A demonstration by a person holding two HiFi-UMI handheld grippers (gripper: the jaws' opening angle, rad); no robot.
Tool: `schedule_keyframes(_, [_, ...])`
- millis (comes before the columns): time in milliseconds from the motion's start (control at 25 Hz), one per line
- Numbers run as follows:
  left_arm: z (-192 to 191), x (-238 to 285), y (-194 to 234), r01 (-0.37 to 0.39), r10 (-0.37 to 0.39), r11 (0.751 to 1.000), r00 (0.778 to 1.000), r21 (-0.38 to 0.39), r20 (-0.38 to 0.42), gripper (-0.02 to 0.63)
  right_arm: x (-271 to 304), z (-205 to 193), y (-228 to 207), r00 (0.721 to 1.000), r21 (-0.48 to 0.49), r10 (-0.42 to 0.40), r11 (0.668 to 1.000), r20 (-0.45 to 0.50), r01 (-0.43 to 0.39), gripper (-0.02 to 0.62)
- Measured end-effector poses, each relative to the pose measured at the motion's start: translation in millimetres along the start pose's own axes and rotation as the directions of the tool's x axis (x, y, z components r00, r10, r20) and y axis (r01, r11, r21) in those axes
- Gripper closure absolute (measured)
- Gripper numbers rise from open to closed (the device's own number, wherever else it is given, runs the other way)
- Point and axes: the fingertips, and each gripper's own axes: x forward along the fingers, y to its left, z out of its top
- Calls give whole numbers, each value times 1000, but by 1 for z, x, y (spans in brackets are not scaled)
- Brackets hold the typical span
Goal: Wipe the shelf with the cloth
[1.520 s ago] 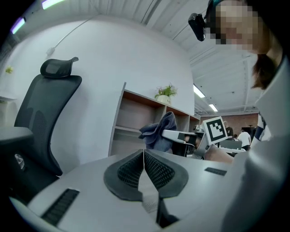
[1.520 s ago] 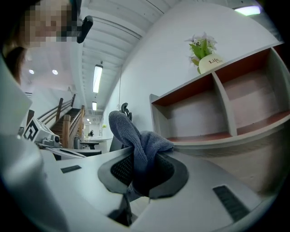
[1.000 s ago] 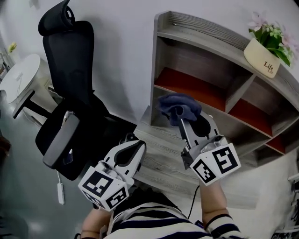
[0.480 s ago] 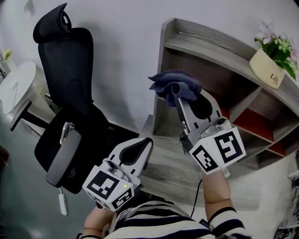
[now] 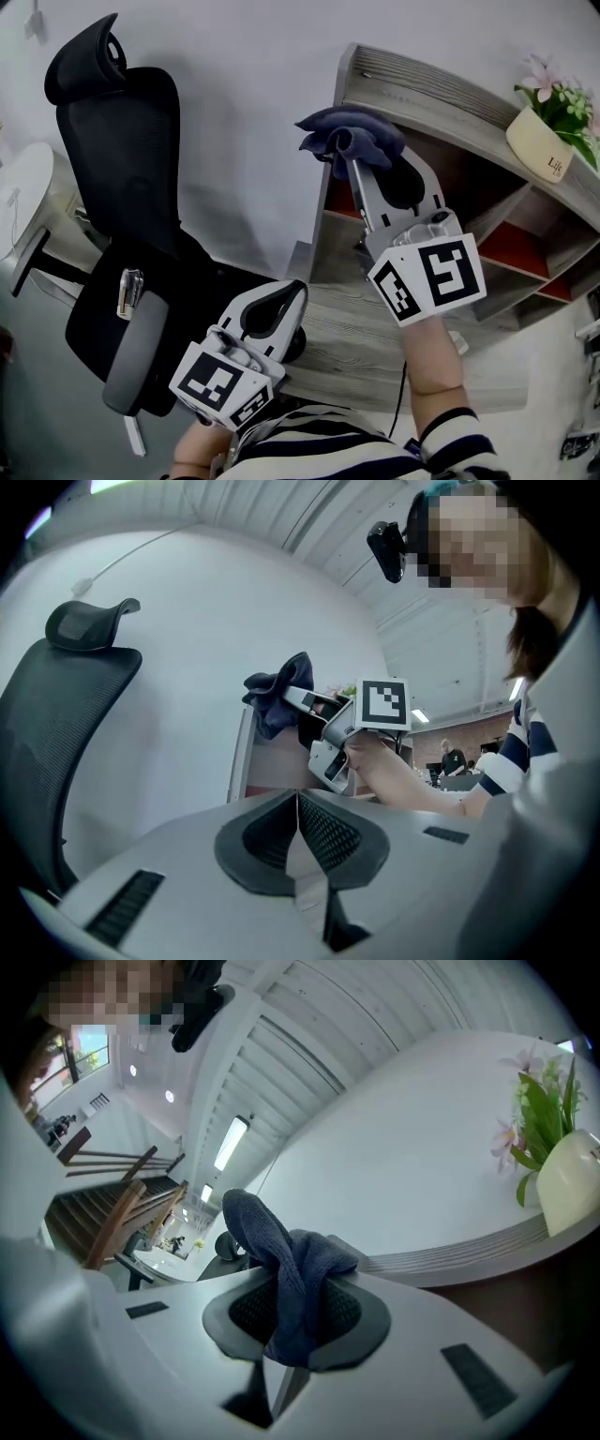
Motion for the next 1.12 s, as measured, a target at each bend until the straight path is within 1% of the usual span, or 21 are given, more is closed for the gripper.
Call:
schedule_keyframes(120, [-2, 0, 6, 10, -10, 1000, 1000, 0, -1, 586, 7, -15, -1, 998, -55, -25, 998, -58, 22, 520])
schedule_keyframes(280, [-2, -2, 14, 37, -37, 999, 999, -25, 4, 586, 10, -37, 1, 989, -110, -49, 993, -138, 34, 520])
schedule_keyframes(480, [-8, -6, 25, 51, -52, 997, 999, -57, -6, 586, 7, -66, 6, 972, -121, -87, 991, -218, 62, 520])
schedule_keyframes(600, [-10, -7, 28, 51, -52, 997, 999, -66, -9, 586, 2, -80, 7, 964, -117, -99, 991, -247, 72, 520])
schedule_keyframes(720, [-12, -3, 28, 49, -50, 997, 999, -64, -10, 586, -1, -89, 11, 960, -130, -99, 989, -260, 66, 520])
schedule_keyframes(920, [-12, 3, 23, 34, -35, 998, 999, -51, -10, 586, -10, -105, 21, 952, -153, -77, 988, -297, 32, 520])
schedule_keyframes(1120, [-15, 5, 20, 10, -11, 998, 1000, -64, -14, 586, -14, -119, 32, 945, -125, -37, 992, -324, -4, 520])
